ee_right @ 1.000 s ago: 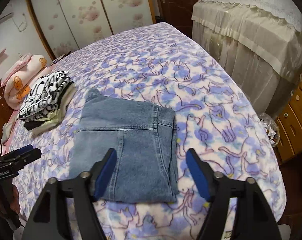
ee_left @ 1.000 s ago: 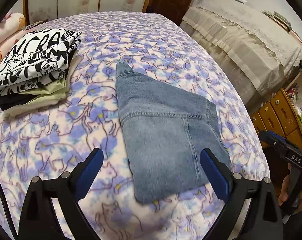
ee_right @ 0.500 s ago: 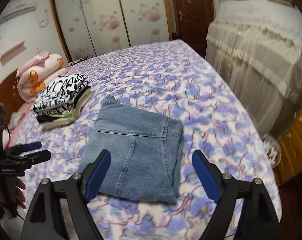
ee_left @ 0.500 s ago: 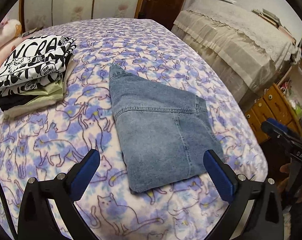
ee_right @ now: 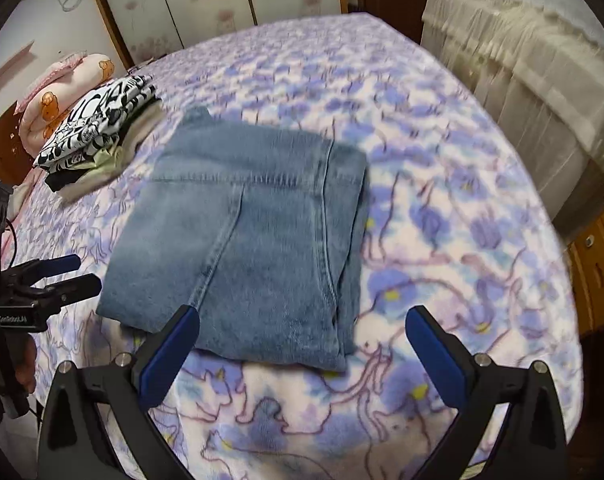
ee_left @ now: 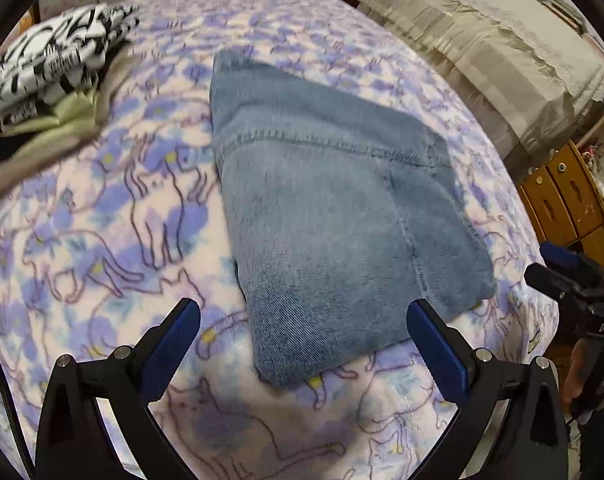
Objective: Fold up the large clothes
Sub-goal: 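Move both open tools to the folded jacket's edge, then grasp the folded jacket with the left tool while the right tool grips its other edge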
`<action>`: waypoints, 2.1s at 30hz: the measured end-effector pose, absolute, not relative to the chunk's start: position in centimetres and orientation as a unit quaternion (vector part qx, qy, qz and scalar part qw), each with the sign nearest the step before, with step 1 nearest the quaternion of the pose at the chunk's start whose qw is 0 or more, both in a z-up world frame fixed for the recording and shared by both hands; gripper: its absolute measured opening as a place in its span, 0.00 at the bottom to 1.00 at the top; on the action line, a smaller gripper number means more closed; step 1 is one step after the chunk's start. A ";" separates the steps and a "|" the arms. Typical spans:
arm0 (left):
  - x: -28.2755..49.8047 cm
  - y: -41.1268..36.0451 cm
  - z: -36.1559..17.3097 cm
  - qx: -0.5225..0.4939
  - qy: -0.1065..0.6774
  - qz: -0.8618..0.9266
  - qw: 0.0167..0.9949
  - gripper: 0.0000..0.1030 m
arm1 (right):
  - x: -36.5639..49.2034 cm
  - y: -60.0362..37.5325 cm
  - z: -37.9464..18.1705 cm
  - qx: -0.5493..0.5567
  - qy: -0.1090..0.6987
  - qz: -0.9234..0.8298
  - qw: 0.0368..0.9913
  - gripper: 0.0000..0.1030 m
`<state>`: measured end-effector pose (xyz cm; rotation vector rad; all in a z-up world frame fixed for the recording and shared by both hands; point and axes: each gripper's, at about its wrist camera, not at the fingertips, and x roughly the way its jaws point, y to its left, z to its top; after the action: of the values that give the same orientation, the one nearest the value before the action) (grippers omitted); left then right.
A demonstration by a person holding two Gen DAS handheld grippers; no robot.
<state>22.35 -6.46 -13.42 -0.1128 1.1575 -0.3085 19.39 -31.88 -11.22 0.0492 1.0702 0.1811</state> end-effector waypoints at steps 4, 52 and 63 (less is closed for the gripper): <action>23.6 -6.2 -15.7 -0.081 0.565 -0.155 0.807 0.99 | 20.9 -33.4 -14.0 0.070 0.534 0.095 0.837 1.00; 23.1 -3.4 -8.5 -0.067 0.502 -0.134 0.852 0.37 | 23.3 -25.3 -9.0 0.138 0.476 0.198 0.846 0.17; 24.5 9.5 1.9 -0.062 0.486 -0.104 0.866 0.37 | 25.5 -14.8 -0.7 0.157 0.430 0.282 0.843 0.17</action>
<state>24.47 9.52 1.88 -0.1294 1.0180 -0.2176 25.55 -14.79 -0.69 0.3316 0.9090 0.5946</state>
